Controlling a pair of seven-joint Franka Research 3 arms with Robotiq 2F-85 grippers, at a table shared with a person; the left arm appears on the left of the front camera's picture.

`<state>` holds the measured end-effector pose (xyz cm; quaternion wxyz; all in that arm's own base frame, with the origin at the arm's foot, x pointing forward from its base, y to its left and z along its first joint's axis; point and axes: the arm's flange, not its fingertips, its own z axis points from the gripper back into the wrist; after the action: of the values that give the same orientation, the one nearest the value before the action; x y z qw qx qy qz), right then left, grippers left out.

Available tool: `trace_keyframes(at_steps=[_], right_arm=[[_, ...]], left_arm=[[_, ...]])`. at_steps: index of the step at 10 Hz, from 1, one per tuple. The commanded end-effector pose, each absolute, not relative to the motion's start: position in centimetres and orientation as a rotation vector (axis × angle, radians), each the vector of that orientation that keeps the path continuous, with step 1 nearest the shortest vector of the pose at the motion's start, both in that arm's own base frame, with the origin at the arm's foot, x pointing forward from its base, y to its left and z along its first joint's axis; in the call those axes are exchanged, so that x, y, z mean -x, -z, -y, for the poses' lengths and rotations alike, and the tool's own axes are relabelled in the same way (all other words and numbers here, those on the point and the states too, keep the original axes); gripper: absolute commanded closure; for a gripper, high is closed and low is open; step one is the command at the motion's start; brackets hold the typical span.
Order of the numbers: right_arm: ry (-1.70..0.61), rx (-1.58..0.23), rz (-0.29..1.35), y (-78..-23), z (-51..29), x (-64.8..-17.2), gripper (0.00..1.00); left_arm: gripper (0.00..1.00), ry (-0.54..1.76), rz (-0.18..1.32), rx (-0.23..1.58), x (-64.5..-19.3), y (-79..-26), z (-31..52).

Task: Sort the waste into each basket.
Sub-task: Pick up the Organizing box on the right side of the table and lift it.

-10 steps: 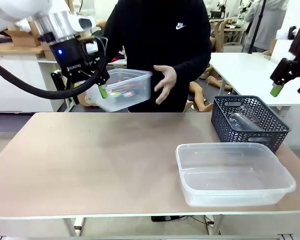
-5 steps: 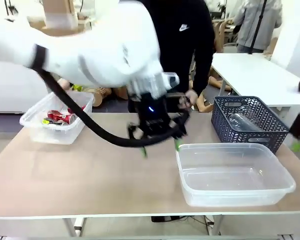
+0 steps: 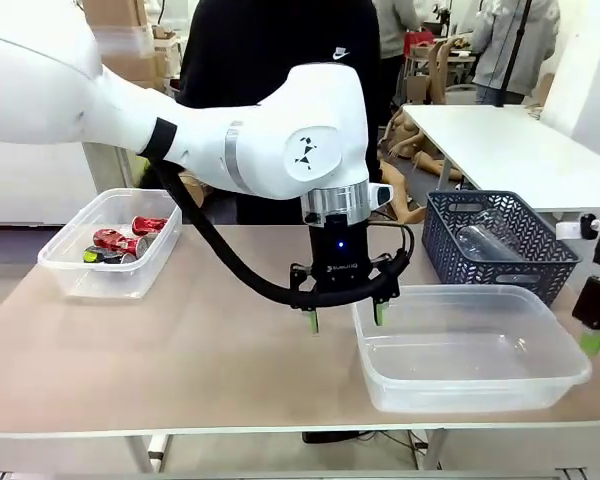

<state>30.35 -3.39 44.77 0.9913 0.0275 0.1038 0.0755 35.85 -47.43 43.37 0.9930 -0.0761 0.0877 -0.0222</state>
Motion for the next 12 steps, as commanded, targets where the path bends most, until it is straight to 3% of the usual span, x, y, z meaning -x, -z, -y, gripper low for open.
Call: trace_keyframes(at_steps=[1,4,8,12], right_arm=[[-0.153,-0.057,-0.226,-43.9,3.3,-30.1,0.00],[-0.043,-0.115,-0.213,-40.1,2.3,-31.5,0.00],[-0.036,-0.062,-0.214,-35.1,0.9,-33.4,0.00],[0.018,-0.031,-0.185,-34.0,1.1,-33.5,0.00]], left_arm=[[0.00,0.076,-0.150,0.185,-35.7,-41.2,48.7],[0.00,0.036,-0.073,0.155,-35.8,-38.2,50.6],[0.00,0.031,-0.091,0.106,-35.8,-36.6,50.8],[0.00,0.036,-0.114,0.113,-36.1,-36.3,50.9]])
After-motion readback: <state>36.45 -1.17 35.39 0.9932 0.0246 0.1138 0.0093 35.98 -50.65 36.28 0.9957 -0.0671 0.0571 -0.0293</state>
